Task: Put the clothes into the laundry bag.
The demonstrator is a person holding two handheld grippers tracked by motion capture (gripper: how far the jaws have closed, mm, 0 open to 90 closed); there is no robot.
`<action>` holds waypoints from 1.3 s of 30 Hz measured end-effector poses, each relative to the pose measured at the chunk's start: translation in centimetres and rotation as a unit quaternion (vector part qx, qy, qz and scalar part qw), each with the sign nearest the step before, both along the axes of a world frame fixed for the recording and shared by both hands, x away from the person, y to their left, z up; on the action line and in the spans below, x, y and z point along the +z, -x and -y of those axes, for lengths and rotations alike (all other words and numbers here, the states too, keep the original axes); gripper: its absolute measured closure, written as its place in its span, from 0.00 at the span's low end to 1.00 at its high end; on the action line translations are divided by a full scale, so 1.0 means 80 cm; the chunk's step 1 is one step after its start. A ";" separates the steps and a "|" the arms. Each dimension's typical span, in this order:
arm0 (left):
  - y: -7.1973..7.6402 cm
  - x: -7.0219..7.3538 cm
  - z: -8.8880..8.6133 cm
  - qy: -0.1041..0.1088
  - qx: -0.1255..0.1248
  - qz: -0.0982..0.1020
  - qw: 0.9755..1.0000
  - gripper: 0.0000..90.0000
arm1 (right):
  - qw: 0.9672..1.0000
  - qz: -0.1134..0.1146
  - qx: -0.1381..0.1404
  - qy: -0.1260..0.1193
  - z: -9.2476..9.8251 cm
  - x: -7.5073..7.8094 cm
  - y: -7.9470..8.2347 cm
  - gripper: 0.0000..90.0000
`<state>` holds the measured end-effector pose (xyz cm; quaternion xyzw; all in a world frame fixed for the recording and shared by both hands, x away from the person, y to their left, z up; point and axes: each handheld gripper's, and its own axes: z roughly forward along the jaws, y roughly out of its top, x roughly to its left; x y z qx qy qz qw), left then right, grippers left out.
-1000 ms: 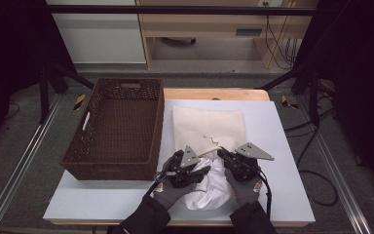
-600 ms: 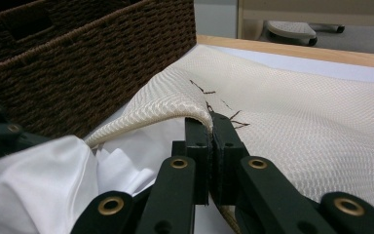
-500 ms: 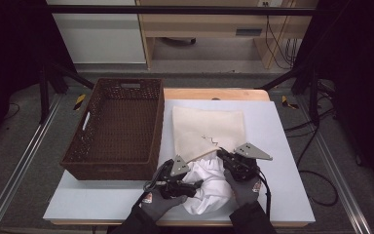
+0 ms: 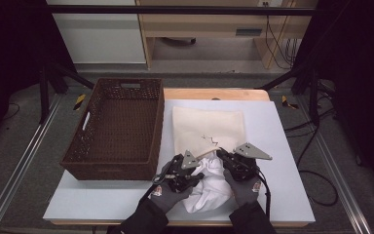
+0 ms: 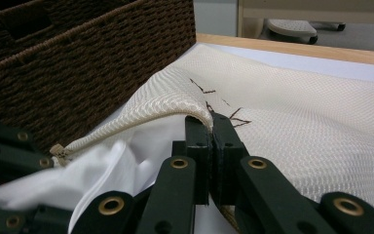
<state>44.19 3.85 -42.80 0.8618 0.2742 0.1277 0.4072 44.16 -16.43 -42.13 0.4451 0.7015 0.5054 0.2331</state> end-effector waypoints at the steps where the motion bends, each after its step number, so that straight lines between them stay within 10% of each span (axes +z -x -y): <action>1: -0.001 0.005 0.004 -0.006 -0.002 0.011 1.000 0.84 | 1.000 0.001 -0.001 -0.001 0.001 0.000 0.000 0.98; 5: -0.014 0.002 0.019 -0.028 0.000 0.030 0.999 0.84 | 1.000 0.003 -0.001 -0.004 0.004 0.002 0.001 0.98; 10: -0.026 -0.016 0.015 -0.001 0.007 0.033 0.999 0.78 | 1.000 0.007 0.002 -0.001 0.001 0.004 0.003 0.98; 23: 0.010 0.023 -0.028 0.047 -0.016 0.015 0.999 0.23 | 1.000 0.006 0.000 0.000 0.003 0.003 0.003 0.98; 35: 0.016 -0.018 -0.048 0.012 0.016 -0.036 0.999 0.33 | 1.000 0.004 0.000 0.002 0.001 0.002 0.002 0.98; 39: 0.010 -0.030 -0.036 0.002 0.024 -0.052 0.998 0.59 | 1.000 0.003 0.000 0.003 0.001 0.002 0.002 0.98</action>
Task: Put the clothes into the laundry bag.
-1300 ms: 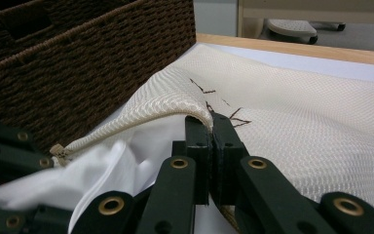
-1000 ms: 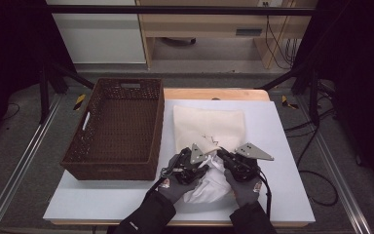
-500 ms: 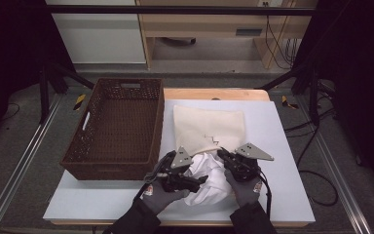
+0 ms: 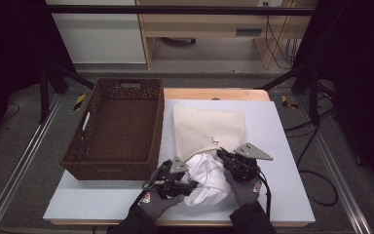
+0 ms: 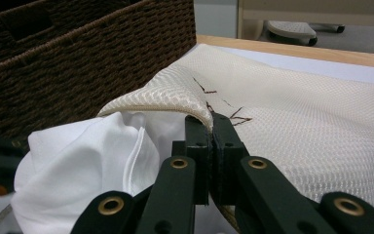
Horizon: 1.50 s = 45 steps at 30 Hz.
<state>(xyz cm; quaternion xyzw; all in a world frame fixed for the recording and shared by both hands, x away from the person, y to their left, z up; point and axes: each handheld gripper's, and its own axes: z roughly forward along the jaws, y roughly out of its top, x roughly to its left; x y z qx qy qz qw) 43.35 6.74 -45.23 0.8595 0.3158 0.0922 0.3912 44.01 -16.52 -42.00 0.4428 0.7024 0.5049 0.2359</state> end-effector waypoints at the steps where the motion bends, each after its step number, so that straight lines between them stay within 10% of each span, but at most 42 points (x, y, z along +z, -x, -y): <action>1: -0.001 -0.001 0.001 0.004 0.003 -0.005 1.000 0.64 | 1.000 0.000 0.000 -0.001 0.000 0.000 0.000 0.98; 6: -0.003 0.012 0.003 0.021 0.007 0.017 1.000 0.82 | 1.000 0.000 -0.001 -0.001 0.001 0.000 -0.001 0.98; 15: -0.035 0.005 0.029 -0.003 0.027 0.036 0.999 0.83 | 1.000 0.004 -0.007 -0.009 0.005 0.001 0.000 0.98; 27: -0.008 0.032 -0.005 0.068 -0.011 0.050 0.996 0.46 | 1.000 0.006 -0.012 -0.011 0.010 0.003 0.001 0.98; 36: 0.000 0.038 0.018 0.093 -0.023 0.041 0.995 0.37 | 1.000 0.003 -0.010 -0.010 0.008 0.002 0.000 0.98; 41: -0.010 0.027 0.052 0.053 -0.021 0.040 0.998 0.37 | 1.000 0.002 -0.010 -0.010 0.008 0.002 0.000 0.98; 45: -0.016 0.018 0.067 0.030 -0.009 0.051 0.998 0.57 | 1.000 0.000 -0.008 -0.008 0.006 0.001 0.000 0.98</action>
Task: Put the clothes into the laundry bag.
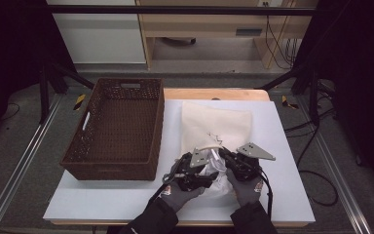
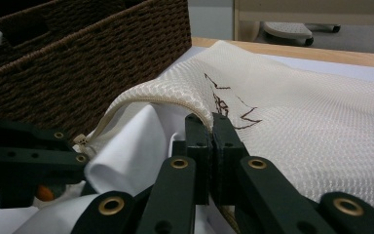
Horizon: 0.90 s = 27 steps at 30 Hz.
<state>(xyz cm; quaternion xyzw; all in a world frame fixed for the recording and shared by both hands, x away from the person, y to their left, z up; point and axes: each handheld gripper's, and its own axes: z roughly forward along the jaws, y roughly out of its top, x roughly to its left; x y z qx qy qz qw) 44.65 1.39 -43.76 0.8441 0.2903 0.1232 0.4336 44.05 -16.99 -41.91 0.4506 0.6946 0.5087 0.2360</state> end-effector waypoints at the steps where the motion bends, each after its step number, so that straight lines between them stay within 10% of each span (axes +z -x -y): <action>1: -0.001 0.000 0.001 -0.008 0.010 0.006 1.000 0.65 | 1.000 0.001 -0.001 0.000 0.000 0.000 0.000 0.98; 5: -0.014 -0.001 -0.003 -0.011 0.015 0.005 1.000 0.87 | 1.000 0.001 0.001 -0.002 0.001 0.001 0.000 0.98; 13: -0.030 -0.005 -0.004 -0.012 0.041 0.025 0.999 0.86 | 1.000 0.010 -0.002 -0.007 0.004 0.008 0.004 0.98; 27: 0.023 0.024 -0.055 0.018 -0.018 0.014 1.000 0.29 | 1.000 0.010 -0.003 -0.003 0.005 0.007 0.005 0.98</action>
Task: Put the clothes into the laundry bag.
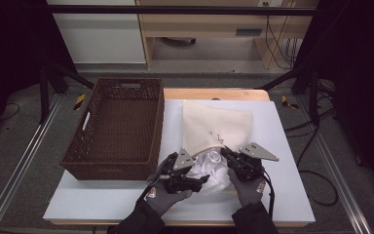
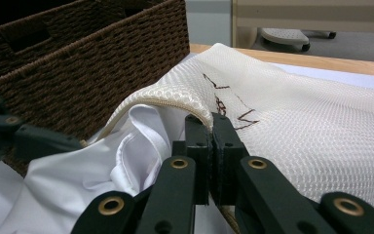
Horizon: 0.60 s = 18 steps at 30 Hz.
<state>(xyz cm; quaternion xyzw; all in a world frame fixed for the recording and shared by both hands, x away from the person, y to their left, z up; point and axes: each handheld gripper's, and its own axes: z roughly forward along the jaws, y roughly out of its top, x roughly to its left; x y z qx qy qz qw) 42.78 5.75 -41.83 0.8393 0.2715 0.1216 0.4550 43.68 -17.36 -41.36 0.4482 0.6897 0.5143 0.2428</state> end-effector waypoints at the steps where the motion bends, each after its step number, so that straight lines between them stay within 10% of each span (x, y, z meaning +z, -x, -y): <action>1: 0.003 -0.004 -0.003 -0.001 0.000 -0.001 1.000 0.28 | 1.000 0.000 0.000 0.002 0.000 0.000 0.000 0.98; 10: 0.003 -0.060 0.022 -0.056 0.003 -0.026 0.998 0.25 | 1.000 -0.003 0.004 0.004 -0.004 -0.002 -0.001 0.98; 18: -0.003 -0.039 0.020 -0.047 0.010 -0.012 0.999 0.89 | 1.000 -0.004 0.002 0.005 -0.003 -0.003 -0.002 0.98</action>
